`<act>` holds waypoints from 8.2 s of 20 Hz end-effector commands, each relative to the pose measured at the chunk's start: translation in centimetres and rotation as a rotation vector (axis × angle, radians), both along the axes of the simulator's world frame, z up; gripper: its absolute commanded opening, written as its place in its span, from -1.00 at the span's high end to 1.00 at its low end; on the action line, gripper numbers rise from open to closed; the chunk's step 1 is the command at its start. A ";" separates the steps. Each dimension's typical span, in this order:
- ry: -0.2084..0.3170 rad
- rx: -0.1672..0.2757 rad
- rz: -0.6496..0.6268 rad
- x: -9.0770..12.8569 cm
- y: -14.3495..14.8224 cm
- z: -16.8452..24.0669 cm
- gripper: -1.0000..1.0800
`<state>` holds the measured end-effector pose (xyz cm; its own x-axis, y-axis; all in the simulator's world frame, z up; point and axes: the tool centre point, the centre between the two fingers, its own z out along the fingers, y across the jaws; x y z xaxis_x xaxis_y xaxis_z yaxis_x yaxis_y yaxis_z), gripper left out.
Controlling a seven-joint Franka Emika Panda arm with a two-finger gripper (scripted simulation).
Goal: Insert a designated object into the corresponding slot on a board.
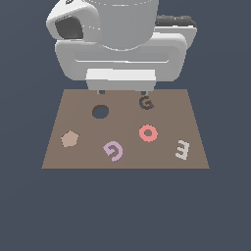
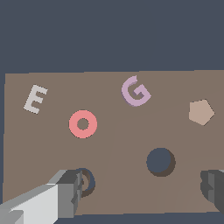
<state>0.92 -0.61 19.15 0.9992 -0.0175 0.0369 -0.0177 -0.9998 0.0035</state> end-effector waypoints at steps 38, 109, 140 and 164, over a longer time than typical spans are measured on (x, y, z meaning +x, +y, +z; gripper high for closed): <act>0.035 -0.007 0.600 8.5 -2.8 -13.4 -0.92; 0.027 -0.035 1.904 6.5 9.9 -15.6 1.00; 0.002 -0.062 3.253 -7.4 10.3 -15.2 1.00; -0.004 -0.067 3.500 -9.2 8.1 -15.5 1.00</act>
